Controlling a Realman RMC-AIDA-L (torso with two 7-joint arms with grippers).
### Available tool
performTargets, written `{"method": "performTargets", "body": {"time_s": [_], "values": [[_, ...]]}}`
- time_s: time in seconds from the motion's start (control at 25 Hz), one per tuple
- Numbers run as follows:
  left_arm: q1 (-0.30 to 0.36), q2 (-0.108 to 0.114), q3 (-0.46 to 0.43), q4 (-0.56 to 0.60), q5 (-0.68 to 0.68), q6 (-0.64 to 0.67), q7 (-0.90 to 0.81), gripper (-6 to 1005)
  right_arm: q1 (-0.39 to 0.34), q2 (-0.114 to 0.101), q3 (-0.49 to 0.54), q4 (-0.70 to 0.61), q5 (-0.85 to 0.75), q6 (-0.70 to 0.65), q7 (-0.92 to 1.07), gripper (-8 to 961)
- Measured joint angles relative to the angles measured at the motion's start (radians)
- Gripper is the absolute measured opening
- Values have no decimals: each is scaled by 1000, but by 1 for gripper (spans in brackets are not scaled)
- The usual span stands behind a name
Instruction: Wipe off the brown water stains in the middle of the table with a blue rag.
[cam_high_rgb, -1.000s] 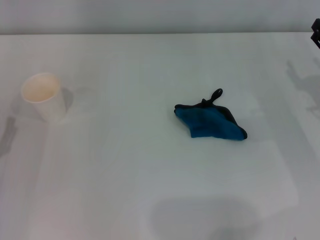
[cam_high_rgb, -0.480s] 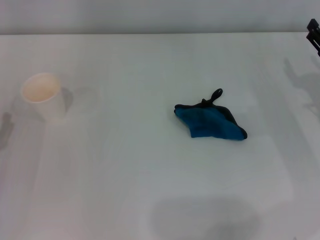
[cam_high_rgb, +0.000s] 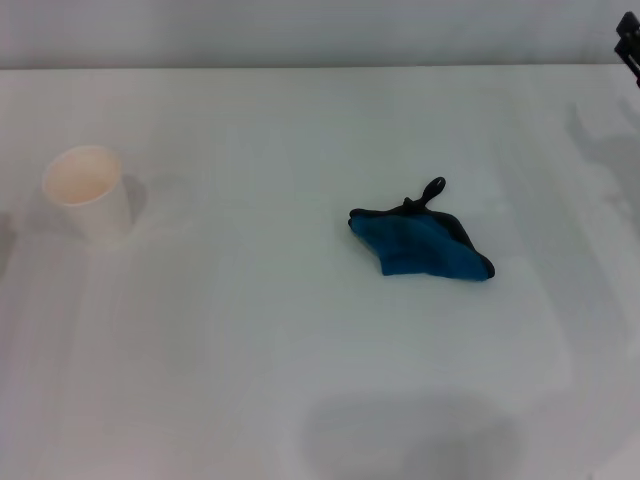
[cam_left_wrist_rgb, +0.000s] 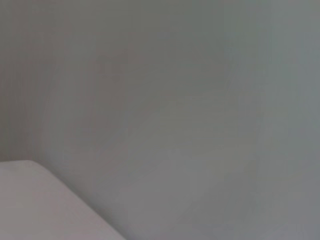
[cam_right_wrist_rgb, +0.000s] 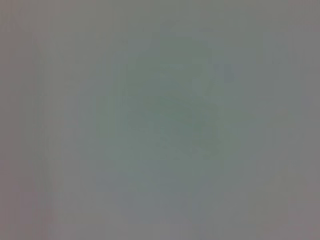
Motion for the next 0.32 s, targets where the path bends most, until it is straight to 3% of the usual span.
{"method": "performTargets", "body": {"time_s": [0.32], "values": [[-12,4,0,49,-40,-74,-5,888,15,0,0,-3,31,38,0,835]]}}
